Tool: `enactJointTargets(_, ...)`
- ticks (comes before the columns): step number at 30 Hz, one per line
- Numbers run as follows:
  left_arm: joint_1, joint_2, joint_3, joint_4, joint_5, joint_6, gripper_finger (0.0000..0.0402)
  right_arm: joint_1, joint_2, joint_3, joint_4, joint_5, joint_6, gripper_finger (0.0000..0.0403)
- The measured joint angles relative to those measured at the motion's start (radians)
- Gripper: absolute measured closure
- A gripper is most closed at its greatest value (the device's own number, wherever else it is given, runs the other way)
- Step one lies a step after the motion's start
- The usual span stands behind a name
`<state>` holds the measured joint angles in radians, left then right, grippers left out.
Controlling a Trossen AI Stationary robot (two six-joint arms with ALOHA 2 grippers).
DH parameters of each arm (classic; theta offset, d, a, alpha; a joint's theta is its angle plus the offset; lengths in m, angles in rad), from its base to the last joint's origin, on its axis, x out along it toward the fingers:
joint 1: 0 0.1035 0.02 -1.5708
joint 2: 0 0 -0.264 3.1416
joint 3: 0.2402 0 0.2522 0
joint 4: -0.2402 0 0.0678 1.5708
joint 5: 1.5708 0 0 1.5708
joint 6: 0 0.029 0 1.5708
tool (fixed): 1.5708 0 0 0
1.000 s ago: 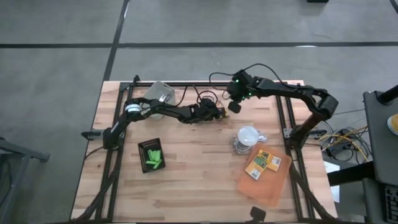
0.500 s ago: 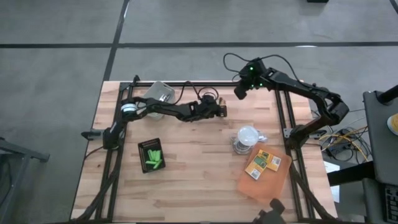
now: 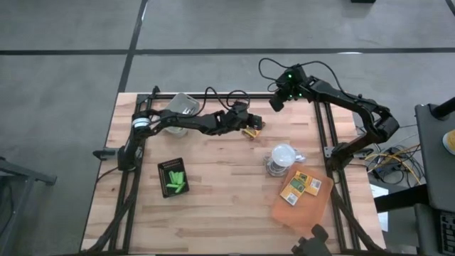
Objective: Pick & Place School Supplies
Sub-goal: Put the yellow yellow crayon box into the orange bin
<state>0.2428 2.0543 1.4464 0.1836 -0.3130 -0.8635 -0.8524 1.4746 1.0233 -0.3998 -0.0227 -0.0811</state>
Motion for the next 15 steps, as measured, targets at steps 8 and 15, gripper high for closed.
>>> enactJointTargets(8, 0.001, -0.003, -0.002, -0.007, 0.003, 0.005, 0.0396, 0.000, 0.000, -0.009, -0.012, -0.060, -0.008, 0.0394)
enactJointTargets(15, 0.041, -0.004, -0.002, -0.088, 0.203, -0.040, 0.0373, 0.003, 0.052, -0.030, -0.105, -0.267, -0.015, 0.0394)
